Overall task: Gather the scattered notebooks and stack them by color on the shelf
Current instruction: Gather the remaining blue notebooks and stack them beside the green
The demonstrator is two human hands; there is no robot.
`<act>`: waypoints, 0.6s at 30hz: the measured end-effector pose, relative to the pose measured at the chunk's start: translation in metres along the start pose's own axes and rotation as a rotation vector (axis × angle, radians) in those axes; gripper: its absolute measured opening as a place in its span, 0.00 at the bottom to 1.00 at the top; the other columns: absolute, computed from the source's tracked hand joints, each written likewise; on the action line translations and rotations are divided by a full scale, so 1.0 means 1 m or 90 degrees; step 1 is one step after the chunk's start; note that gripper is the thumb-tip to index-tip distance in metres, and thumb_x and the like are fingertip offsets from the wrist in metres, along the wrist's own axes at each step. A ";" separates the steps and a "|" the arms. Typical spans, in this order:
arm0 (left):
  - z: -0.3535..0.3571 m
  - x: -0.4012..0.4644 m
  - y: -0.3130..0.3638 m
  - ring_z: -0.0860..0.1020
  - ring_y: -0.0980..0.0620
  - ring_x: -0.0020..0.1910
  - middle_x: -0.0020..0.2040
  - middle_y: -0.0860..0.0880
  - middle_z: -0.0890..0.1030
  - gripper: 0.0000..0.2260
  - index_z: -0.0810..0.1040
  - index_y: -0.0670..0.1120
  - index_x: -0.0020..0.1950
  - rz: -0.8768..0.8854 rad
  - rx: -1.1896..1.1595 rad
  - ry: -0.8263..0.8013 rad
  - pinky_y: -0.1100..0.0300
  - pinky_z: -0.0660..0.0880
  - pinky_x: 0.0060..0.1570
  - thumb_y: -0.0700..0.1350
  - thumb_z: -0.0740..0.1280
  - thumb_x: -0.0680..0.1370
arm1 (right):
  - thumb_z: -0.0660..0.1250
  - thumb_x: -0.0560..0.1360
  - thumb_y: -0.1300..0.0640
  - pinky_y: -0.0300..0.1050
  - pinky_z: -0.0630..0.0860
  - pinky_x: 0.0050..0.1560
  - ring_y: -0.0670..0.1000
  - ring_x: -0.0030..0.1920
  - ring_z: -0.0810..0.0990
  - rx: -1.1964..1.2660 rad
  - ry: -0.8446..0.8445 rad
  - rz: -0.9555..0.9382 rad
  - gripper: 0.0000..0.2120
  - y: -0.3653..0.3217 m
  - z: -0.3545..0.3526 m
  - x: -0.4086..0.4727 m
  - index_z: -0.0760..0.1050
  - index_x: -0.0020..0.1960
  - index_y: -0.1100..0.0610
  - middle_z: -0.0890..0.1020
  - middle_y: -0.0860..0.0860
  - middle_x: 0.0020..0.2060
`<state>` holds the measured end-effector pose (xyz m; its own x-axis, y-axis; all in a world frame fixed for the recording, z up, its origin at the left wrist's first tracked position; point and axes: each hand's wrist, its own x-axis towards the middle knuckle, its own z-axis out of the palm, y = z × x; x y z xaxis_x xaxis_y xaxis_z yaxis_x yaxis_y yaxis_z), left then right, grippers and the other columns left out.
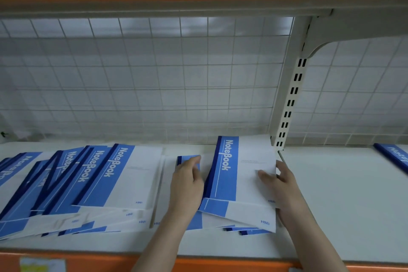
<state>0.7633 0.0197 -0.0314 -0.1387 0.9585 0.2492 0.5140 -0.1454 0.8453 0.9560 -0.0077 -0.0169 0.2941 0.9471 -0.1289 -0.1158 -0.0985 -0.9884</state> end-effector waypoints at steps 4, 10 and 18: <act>-0.002 0.000 -0.008 0.71 0.51 0.67 0.67 0.48 0.75 0.21 0.78 0.45 0.63 0.040 0.208 -0.050 0.61 0.66 0.66 0.31 0.55 0.77 | 0.61 0.78 0.65 0.67 0.77 0.51 0.65 0.49 0.81 -0.014 0.001 -0.011 0.12 0.001 -0.001 0.000 0.70 0.60 0.58 0.81 0.62 0.51; 0.002 -0.004 0.003 0.72 0.51 0.40 0.46 0.48 0.79 0.18 0.74 0.46 0.65 0.065 0.226 -0.154 0.64 0.72 0.42 0.38 0.53 0.79 | 0.61 0.77 0.66 0.64 0.78 0.52 0.62 0.49 0.81 -0.085 -0.009 -0.026 0.10 0.003 0.001 0.001 0.71 0.57 0.56 0.81 0.59 0.50; 0.014 -0.009 0.021 0.44 0.54 0.77 0.79 0.53 0.49 0.25 0.44 0.51 0.79 -0.014 0.152 -0.377 0.49 0.41 0.75 0.48 0.48 0.83 | 0.61 0.77 0.65 0.64 0.79 0.47 0.63 0.49 0.80 -0.111 0.037 -0.045 0.11 0.006 0.000 0.005 0.70 0.58 0.55 0.81 0.58 0.49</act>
<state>0.7874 0.0111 -0.0227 0.3051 0.9436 -0.1287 0.7008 -0.1310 0.7012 0.9570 -0.0036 -0.0238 0.3512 0.9345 -0.0586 0.0716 -0.0892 -0.9934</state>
